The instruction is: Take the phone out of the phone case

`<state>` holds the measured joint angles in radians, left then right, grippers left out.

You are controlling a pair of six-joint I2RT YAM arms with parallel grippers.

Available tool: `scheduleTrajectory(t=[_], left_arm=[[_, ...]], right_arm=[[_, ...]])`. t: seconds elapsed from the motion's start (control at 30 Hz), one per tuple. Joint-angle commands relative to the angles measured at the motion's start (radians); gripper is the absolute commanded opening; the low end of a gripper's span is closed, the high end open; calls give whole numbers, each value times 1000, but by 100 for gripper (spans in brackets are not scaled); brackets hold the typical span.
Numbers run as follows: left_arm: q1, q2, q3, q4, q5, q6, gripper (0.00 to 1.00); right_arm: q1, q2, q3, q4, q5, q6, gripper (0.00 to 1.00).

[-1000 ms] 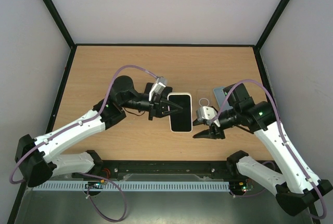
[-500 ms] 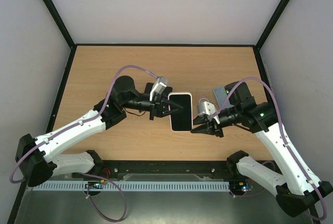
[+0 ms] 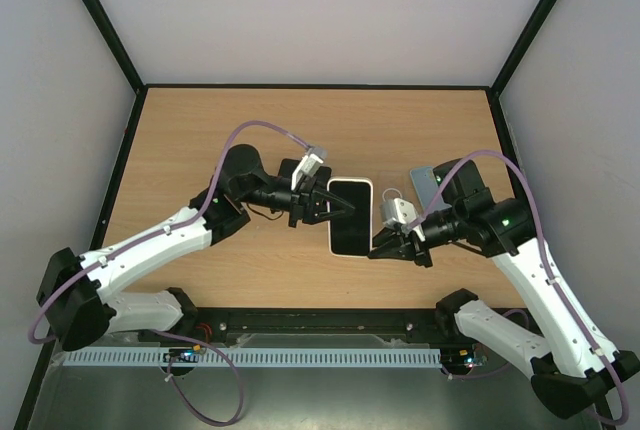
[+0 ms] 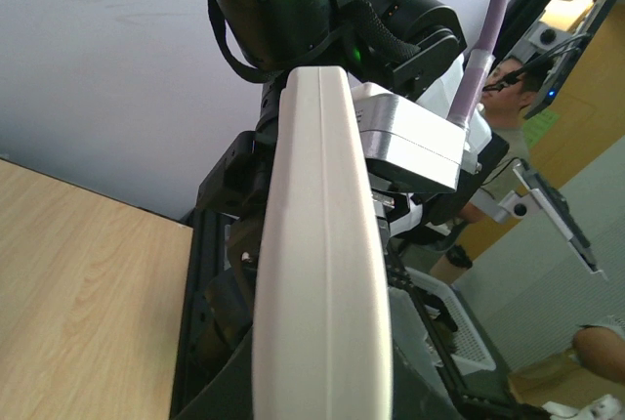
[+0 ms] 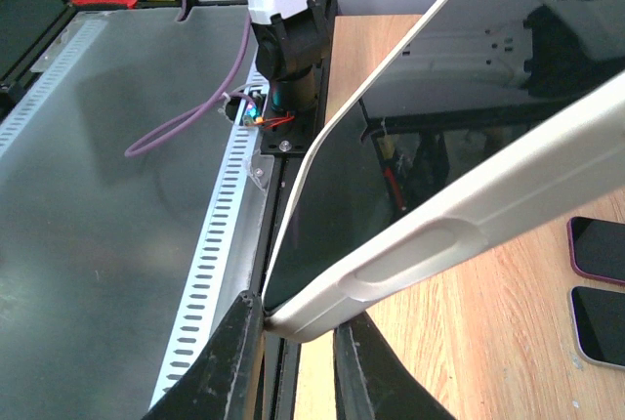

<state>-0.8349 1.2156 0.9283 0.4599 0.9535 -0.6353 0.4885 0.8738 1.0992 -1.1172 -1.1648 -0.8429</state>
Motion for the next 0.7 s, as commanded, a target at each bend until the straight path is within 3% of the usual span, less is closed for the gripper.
scheduleTrajectory(t=[0.0,0.67], left_arm=[[-49,10,12,207,49,-169,3],[-135,38,44,241,74,-264,2]], right_arm=[[-3,-6,-17,104,20,-25,10],[-2,-42,-33,218,221,-39,10]])
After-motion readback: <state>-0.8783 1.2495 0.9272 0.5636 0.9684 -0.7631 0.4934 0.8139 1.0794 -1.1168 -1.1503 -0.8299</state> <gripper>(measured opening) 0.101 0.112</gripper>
